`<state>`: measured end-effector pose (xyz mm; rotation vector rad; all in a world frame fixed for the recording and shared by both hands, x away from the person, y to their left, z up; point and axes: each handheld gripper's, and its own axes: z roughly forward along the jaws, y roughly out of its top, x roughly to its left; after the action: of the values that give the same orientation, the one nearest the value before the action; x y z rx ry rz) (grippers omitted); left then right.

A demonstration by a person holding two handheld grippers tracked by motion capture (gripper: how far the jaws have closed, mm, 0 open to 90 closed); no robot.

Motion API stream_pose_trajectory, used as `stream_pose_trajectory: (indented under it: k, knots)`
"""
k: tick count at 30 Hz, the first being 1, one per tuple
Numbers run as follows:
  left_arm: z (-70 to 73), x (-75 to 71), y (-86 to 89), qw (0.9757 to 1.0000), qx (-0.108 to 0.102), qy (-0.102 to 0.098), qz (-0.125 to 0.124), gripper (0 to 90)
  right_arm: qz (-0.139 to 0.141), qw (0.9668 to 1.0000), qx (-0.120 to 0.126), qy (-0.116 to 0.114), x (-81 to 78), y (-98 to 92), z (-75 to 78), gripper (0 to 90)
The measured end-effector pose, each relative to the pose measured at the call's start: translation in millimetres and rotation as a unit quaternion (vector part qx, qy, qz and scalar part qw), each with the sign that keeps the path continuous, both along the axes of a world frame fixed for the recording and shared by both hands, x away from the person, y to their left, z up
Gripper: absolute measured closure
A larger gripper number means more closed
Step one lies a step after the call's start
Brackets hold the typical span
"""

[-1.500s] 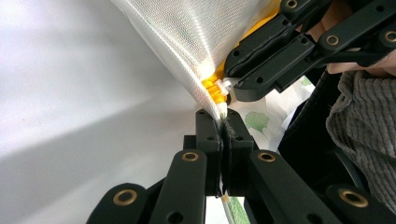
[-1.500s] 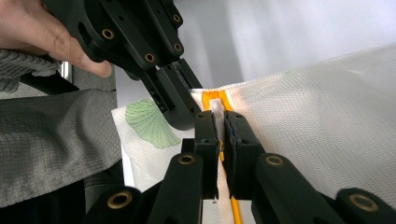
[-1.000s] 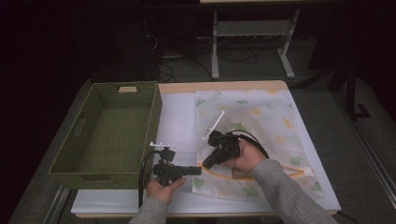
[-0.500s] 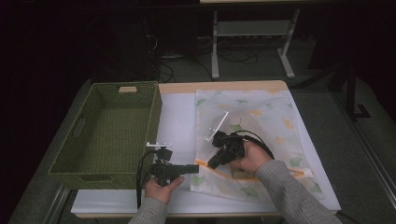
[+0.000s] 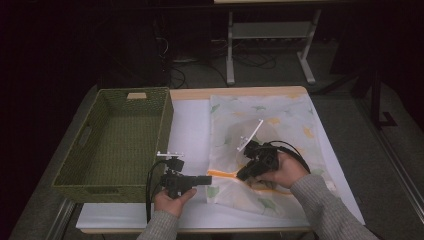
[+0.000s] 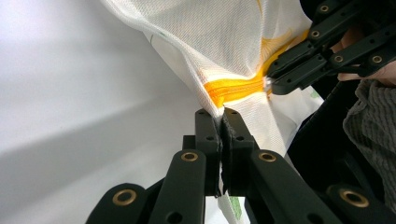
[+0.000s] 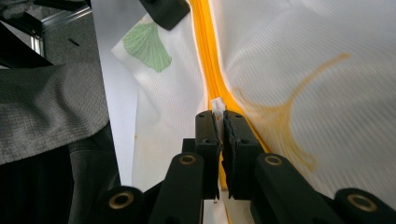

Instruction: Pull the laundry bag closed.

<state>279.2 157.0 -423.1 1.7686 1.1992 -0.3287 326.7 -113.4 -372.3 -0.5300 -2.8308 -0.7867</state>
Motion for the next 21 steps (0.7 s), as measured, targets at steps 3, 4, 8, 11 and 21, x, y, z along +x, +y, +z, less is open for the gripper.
stream_pose_trajectory:
  k: [3,4,8,11,21]
  knots:
    - [0.0,0.2,0.3,1.0,0.006,-0.001,0.0,86.9,-0.005,1.0,0.001,-0.002,-1.4,-8.5,1.6,84.6]
    - [-0.4,0.5,0.3,1.0,0.008,-0.001,0.0,86.9,-0.008,1.0,0.002,-0.001,-1.9,-11.5,2.0,84.7]
    - [-1.4,0.3,0.5,0.9999,0.013,0.0,0.002,87.0,-0.017,0.9998,0.01,-0.006,-4.6,-24.3,4.6,89.5]
    - [-0.7,0.1,-2.0,0.9999,0.015,-0.003,0.0,87.0,-0.019,0.9997,0.016,-0.008,-6.7,-29.2,6.5,89.5]
    - [-1.4,-0.6,-1.1,0.9996,0.026,-0.003,0.0,87.0,-0.026,0.9996,0.013,-0.005,-7.4,-35.6,-1.3,89.6]
